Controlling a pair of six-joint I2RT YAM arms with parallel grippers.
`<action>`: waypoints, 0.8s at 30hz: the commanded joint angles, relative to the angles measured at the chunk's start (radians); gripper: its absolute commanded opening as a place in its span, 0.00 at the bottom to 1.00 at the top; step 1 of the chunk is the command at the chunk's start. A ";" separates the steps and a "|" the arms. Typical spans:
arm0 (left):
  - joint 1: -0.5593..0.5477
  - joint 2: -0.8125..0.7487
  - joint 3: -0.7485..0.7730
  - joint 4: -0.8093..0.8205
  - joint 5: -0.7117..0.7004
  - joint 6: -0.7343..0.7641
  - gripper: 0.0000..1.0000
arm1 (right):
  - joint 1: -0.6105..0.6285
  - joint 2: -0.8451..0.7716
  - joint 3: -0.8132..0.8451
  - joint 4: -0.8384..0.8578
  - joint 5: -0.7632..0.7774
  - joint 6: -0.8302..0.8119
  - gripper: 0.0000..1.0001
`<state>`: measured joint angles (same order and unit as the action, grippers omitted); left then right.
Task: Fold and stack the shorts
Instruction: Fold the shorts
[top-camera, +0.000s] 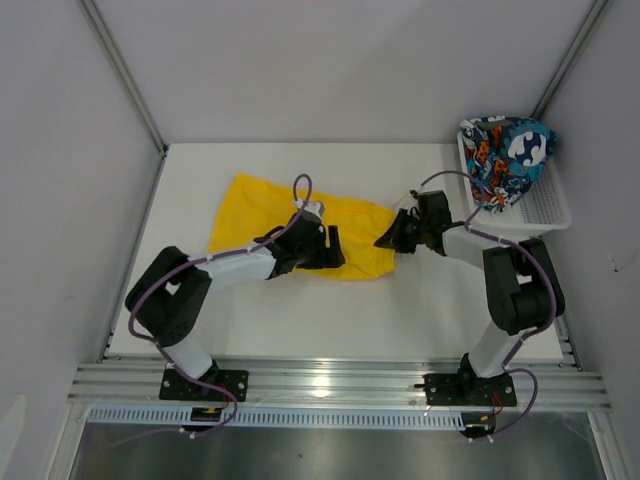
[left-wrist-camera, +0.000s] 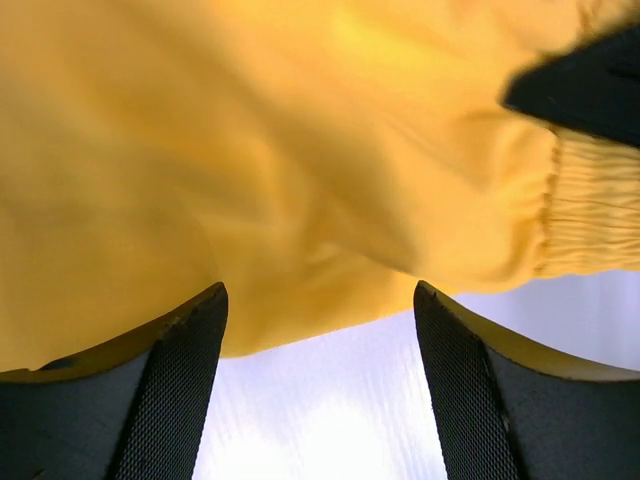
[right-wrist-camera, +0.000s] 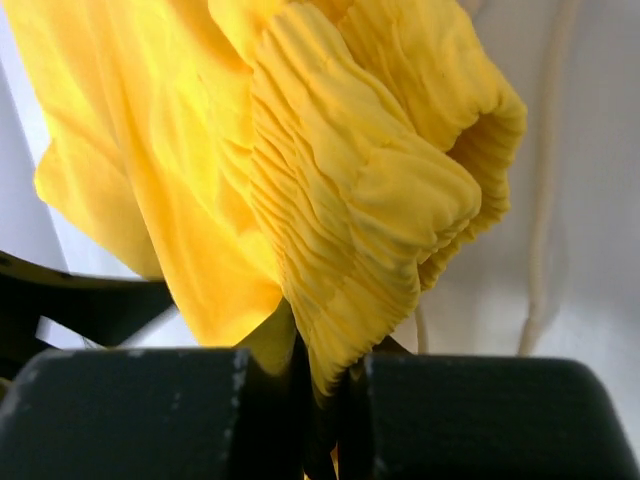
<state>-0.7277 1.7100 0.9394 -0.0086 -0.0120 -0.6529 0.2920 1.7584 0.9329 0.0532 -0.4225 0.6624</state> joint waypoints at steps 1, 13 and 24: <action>0.092 -0.147 -0.001 -0.112 0.052 0.010 0.78 | -0.082 -0.088 0.049 -0.364 -0.064 -0.233 0.00; 0.266 -0.311 -0.192 -0.133 -0.204 0.004 0.79 | 0.004 -0.004 0.486 -0.930 0.422 -0.434 0.00; 0.327 -0.503 -0.390 -0.159 -0.324 -0.021 0.80 | -0.001 0.047 0.727 -1.107 0.662 -0.492 0.00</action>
<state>-0.4232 1.2732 0.5663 -0.1791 -0.2867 -0.6567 0.2974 1.7927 1.5906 -0.9699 0.1234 0.2146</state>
